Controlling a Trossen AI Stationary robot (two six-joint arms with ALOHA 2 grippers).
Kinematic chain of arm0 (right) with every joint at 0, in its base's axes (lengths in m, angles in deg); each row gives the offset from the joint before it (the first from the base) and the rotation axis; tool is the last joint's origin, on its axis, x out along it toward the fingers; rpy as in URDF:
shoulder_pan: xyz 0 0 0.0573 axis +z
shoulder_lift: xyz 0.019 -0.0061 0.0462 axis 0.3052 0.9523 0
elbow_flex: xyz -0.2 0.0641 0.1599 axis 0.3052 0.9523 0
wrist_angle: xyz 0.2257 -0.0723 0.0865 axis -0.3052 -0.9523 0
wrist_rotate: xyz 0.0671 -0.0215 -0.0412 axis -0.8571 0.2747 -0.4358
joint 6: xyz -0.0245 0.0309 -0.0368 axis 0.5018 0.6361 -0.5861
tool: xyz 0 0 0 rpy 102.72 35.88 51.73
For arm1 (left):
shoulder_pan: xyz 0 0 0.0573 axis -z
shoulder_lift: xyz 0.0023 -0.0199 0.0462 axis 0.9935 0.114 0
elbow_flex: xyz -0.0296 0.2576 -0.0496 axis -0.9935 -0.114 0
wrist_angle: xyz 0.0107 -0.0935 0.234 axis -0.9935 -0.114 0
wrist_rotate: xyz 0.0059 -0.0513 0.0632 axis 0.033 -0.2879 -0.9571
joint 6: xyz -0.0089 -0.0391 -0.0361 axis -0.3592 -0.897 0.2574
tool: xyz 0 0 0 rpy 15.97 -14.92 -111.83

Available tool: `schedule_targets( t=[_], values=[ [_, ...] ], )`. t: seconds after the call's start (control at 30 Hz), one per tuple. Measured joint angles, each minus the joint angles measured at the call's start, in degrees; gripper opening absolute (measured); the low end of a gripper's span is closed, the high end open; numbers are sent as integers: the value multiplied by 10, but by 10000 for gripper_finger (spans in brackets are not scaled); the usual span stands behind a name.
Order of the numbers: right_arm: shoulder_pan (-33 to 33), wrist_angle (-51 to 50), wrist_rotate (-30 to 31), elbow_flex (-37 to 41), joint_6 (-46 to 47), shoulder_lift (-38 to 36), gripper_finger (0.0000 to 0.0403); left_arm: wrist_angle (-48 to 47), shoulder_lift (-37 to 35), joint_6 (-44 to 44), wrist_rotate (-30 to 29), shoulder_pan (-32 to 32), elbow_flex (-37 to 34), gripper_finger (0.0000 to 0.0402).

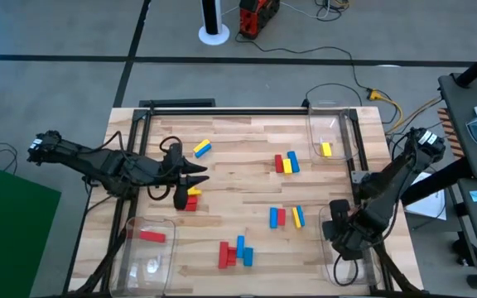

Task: Sort blocks
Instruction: Put the blue block into the bottom right transparent bin, then put the red block into the bottom left transparent bin

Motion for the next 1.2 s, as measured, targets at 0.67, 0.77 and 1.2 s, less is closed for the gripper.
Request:
schedule_targets(
  t=[0.67,0.77,1.2],
  values=[
    [0,49,0,36,1,0,300,2,0,-6,-8,-6,0,107],
    [0,49,-1,36,16,0,288,2,0,-9,-8,-6,0,107],
    [-8,-78,-30,-115,75,-1,229,2,0,-16,-7,-6,0,107]
  ],
)
